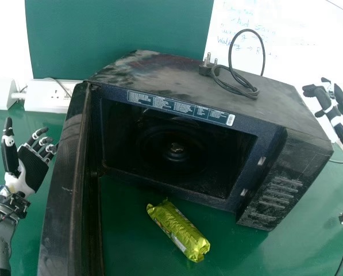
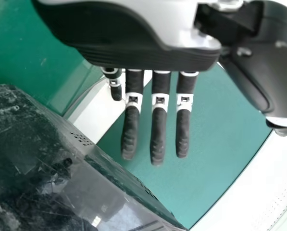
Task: Put biscuit inside oven
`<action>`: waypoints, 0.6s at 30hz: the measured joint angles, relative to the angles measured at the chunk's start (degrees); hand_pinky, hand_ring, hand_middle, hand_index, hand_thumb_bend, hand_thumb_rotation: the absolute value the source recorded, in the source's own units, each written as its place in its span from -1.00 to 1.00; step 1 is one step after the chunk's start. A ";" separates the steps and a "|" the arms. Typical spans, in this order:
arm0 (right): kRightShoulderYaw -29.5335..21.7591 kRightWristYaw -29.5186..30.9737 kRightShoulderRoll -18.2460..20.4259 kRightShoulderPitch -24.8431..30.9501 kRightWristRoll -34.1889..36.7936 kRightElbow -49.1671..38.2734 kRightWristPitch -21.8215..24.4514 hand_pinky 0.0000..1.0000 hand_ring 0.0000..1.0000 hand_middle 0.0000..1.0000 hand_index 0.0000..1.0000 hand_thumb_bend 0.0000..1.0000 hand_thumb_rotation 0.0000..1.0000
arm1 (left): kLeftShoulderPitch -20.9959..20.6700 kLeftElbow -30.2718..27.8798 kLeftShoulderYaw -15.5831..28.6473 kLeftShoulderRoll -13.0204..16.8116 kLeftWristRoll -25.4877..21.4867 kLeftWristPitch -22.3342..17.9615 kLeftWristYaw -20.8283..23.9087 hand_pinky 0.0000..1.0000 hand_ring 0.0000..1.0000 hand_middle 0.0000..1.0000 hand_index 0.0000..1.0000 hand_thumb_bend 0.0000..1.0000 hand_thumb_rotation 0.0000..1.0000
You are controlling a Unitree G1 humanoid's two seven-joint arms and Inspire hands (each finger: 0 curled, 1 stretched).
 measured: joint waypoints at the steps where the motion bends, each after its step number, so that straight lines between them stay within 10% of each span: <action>1: 0.00 0.15 0.00 0.01 0.19 0.02 -0.16 0.10 0.34 0.48 0.53 0.60 -0.19 | 0.00 0.00 0.00 0.00 0.00 -0.01 0.00 -0.51 -0.34 -0.19 -0.02 0.04 -0.85; 9: -0.04 7.46 -1.05 0.24 7.11 2.49 -4.14 0.01 0.46 0.59 0.62 0.65 -0.44 | 0.00 -0.01 0.11 -0.01 -0.12 0.06 0.05 -0.52 -0.34 -0.19 -0.02 0.04 -0.85; 18: 0.33 10.85 -4.21 3.15 5.62 -1.89 -1.02 0.17 0.54 0.66 0.74 0.82 -0.09 | 0.00 0.00 0.11 -0.01 -0.08 0.06 0.04 -0.51 -0.35 -0.19 -0.02 0.04 -0.84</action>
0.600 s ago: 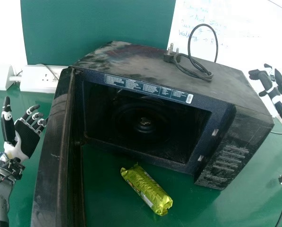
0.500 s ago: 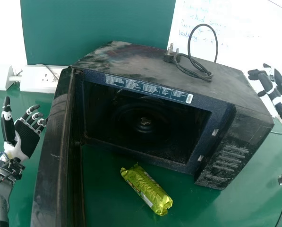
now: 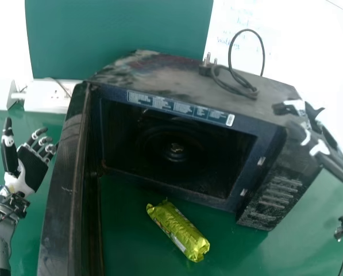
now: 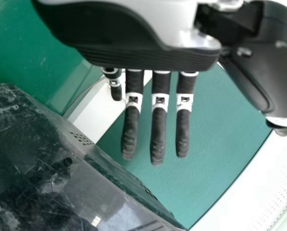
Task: Put biscuit inside oven
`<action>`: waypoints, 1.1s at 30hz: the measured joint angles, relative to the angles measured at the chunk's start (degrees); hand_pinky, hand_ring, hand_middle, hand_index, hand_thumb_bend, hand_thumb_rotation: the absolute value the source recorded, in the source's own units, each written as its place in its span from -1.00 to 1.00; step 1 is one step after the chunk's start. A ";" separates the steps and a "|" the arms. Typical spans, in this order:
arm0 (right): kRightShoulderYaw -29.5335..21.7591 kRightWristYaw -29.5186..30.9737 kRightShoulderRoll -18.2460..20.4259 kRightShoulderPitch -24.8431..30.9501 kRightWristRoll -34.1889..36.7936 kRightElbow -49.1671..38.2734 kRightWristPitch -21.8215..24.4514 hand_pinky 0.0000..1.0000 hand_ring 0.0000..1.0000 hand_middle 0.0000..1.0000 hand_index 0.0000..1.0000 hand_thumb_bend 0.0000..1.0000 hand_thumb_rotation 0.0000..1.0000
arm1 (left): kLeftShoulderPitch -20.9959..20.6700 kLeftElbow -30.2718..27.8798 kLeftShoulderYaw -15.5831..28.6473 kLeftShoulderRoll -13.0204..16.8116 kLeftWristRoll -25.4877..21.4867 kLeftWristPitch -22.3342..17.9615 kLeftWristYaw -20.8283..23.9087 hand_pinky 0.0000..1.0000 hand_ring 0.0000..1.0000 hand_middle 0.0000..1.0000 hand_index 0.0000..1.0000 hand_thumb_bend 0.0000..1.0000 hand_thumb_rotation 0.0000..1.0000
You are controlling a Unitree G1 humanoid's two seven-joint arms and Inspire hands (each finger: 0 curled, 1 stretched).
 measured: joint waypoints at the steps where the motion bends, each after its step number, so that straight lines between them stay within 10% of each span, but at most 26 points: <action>1: 0.57 1.18 -0.51 0.07 0.42 -0.23 -0.18 0.14 0.52 0.64 0.76 0.88 -0.02 | 0.00 0.00 0.00 0.00 0.03 0.00 0.00 -0.51 -0.35 -0.19 -0.02 0.04 -0.84; 11: 4.26 12.74 -3.74 -1.01 9.40 4.46 -4.86 0.03 0.42 0.61 0.81 0.83 0.24 | -0.01 0.01 0.06 -0.02 0.04 -0.01 -0.07 -0.52 -0.35 -0.20 -0.02 0.04 -0.85; 33: 10.57 9.61 -1.44 -1.04 3.76 5.40 -14.98 0.03 0.44 0.60 0.76 0.99 0.22 | -0.61 0.26 -0.13 -2.11 0.37 -0.27 0.00 -0.52 -0.35 -0.19 -0.02 0.04 -0.85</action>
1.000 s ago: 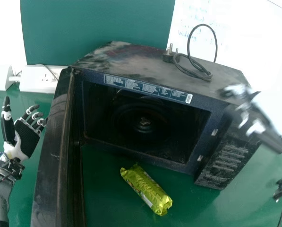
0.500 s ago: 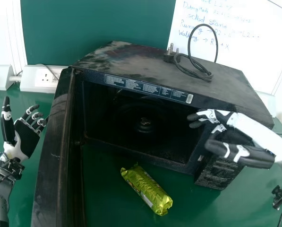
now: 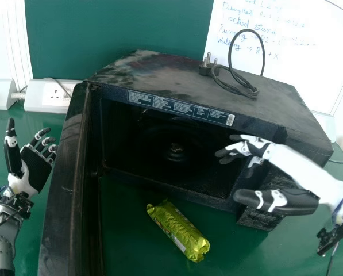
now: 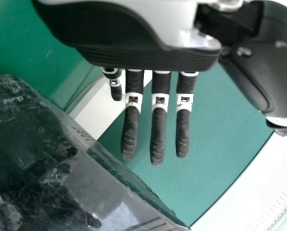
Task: Put biscuit inside oven
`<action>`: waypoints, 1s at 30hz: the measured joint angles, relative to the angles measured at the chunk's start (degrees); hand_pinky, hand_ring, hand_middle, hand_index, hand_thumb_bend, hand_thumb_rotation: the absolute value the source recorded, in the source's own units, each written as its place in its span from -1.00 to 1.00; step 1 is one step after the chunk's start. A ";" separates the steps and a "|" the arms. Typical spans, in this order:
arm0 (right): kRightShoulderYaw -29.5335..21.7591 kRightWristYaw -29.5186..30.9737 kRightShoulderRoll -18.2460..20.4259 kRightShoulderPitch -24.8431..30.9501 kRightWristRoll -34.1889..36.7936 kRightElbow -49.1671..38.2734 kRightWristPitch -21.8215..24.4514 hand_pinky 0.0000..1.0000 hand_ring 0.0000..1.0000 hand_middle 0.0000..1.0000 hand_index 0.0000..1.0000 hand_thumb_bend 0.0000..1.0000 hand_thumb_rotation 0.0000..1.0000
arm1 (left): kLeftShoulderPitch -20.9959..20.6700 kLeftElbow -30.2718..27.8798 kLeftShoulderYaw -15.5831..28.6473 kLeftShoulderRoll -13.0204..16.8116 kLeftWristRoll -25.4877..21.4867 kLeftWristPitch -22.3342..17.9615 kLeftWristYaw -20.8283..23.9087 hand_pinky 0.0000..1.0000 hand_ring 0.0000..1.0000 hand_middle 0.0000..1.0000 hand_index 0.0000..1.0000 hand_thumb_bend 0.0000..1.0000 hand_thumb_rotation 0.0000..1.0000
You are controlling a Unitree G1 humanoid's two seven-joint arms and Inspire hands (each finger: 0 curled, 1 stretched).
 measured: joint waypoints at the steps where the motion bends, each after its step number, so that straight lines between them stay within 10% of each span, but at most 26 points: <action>1: 0.00 -0.20 0.23 0.23 0.05 -0.26 0.61 0.02 0.41 0.57 0.74 0.97 0.20 | -0.02 0.00 -0.01 -0.13 0.00 0.00 0.02 -0.52 -0.36 -0.19 -0.02 0.04 -0.85; 9: 0.07 -2.96 7.50 2.69 0.48 -1.40 -6.29 -0.08 0.23 0.35 0.63 1.00 0.32 | -0.35 0.00 -0.29 -0.87 0.96 -0.14 0.07 -0.53 -0.37 -0.20 -0.02 0.04 -0.85; 21: -1.28 1.20 -3.33 10.69 -10.36 -20.38 22.53 0.37 0.65 0.72 0.80 0.88 0.16 | -0.72 0.02 -0.31 -1.07 1.01 -0.12 -0.70 -0.54 -0.37 -0.19 -0.02 0.04 -0.84; 30: 6.75 -0.36 -4.38 10.23 -14.63 -22.01 27.68 0.26 0.65 0.70 0.82 0.83 0.14 | -0.71 -0.02 -0.29 -1.05 1.12 -0.06 -0.36 -0.54 -0.36 -0.19 -0.02 0.04 -0.84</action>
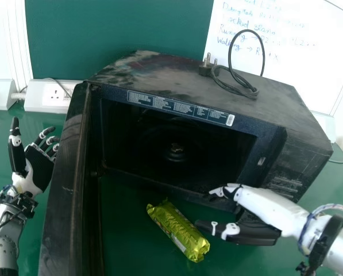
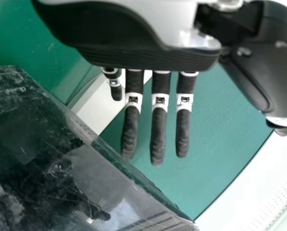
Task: Put biscuit inside oven
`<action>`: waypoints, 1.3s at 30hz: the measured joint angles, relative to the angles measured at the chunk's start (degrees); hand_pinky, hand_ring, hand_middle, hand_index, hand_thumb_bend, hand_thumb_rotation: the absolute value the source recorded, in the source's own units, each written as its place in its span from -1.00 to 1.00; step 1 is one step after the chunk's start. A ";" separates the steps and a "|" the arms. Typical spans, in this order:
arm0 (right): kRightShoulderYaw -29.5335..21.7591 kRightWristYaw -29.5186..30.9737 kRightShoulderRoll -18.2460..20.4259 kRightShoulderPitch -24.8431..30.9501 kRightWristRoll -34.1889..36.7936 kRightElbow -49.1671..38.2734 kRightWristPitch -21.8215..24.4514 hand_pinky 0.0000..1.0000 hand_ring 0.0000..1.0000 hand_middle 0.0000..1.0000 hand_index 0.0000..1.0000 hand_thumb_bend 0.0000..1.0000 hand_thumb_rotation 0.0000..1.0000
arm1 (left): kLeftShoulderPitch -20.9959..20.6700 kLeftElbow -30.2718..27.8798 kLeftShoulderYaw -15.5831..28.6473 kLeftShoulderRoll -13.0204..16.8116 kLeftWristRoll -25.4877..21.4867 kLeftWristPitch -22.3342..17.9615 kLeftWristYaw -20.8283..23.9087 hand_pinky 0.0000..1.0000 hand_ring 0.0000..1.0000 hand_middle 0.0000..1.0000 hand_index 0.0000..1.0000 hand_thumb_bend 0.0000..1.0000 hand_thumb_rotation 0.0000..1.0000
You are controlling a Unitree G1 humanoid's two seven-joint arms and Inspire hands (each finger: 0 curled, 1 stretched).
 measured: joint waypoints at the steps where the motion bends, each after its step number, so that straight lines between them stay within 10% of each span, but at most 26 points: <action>1: 0.80 -0.41 0.00 0.00 -1.02 -0.36 0.45 0.29 0.65 0.70 0.81 0.85 0.16 | 0.00 0.01 0.01 0.01 0.00 0.00 -0.05 -0.54 -0.36 -0.19 -0.02 0.04 -0.84; 15: 16.66 -2.45 -2.05 -4.93 -17.77 -10.43 18.00 0.38 0.70 0.74 0.79 0.92 0.14 | 0.05 -0.20 0.03 0.03 0.19 0.09 0.50 -0.54 -0.37 -0.20 -0.02 0.04 -0.84; 39: 33.53 2.52 1.19 -12.41 -33.84 -10.48 23.38 0.36 0.67 0.71 0.86 0.95 0.14 | 0.05 -0.30 0.03 0.01 0.17 0.28 0.58 -0.54 -0.37 -0.19 -0.02 0.04 -0.84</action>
